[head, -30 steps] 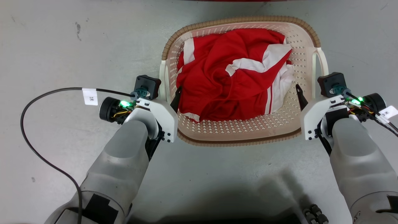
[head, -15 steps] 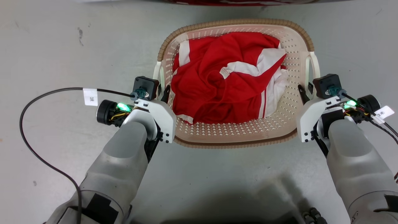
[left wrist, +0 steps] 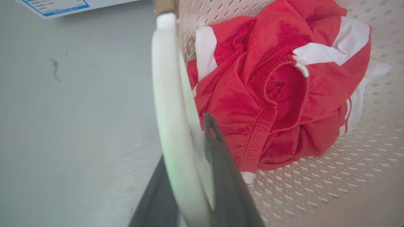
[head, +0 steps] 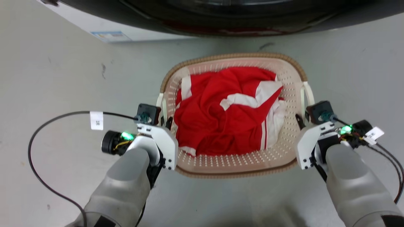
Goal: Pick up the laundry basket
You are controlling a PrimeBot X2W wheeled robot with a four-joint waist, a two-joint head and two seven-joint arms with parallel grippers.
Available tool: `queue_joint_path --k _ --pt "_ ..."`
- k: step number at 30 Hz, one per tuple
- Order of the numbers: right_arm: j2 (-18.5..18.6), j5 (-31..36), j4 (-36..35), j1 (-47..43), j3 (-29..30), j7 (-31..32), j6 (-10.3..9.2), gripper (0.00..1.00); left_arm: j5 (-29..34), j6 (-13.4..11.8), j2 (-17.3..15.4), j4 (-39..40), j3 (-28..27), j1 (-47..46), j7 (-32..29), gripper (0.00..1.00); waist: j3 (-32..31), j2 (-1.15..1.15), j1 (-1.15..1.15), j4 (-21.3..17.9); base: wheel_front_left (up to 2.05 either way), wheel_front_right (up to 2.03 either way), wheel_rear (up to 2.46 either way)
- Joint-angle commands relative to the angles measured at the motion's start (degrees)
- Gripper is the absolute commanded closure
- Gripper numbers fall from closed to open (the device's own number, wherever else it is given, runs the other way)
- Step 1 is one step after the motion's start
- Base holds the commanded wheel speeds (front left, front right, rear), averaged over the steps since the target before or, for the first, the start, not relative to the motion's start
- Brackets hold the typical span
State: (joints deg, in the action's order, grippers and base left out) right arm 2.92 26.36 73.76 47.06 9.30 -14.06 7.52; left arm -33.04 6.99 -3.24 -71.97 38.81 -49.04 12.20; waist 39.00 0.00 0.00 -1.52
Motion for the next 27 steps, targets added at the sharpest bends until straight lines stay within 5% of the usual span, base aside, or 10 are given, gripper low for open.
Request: queue_joint_path --k 1,27 --pt "-0.05 -0.49 -0.05 -0.73 -0.97 -0.1 -0.05 1.0 0.06 0.83 0.65 0.19 0.8 1.07 -0.24 1.0 -3.3 0.0 0.0 0.45 0.0 0.0 0.0" --pt "-0.41 -31.16 -1.08 -14.61 -36.19 15.01 0.04 1.0 -9.68 0.83 -0.12 0.61 6.84 14.23 -13.92 1.0 -30.04 0.0 0.0 1.04 0.0 0.0 0.0"
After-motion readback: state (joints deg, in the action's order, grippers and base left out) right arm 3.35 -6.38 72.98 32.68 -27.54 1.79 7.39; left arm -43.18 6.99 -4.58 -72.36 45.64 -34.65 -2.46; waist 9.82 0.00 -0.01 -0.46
